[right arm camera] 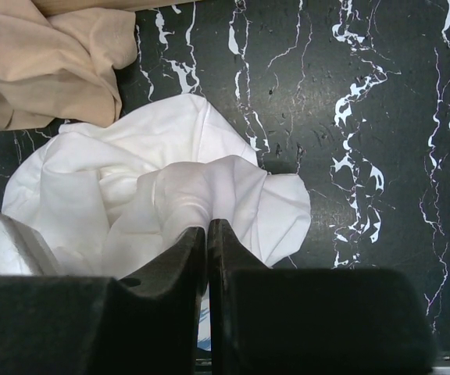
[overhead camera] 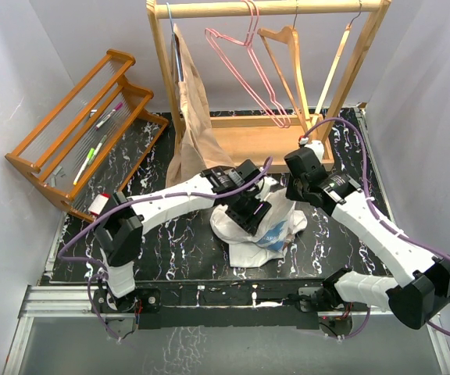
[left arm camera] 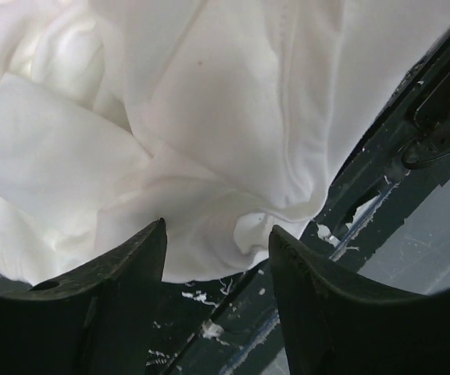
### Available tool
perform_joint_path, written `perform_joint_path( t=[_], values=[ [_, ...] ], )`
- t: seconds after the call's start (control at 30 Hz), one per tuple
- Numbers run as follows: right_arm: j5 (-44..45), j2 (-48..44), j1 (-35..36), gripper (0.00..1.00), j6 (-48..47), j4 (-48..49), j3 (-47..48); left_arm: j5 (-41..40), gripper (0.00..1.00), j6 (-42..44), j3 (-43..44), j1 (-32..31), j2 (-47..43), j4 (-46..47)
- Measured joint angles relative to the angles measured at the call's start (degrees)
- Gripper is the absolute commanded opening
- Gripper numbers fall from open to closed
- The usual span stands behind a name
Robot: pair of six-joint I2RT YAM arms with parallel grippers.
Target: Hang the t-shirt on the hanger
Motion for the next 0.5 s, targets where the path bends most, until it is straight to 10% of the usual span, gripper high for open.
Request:
perform_joint_path(
  t=[0.5],
  values=[
    [-0.3, -2.1, 0.0, 0.08, 0.6, -0.1, -0.8, 9.8, 0.76, 20.2, -16.4, 3.7, -24.1, 14.0]
  ],
)
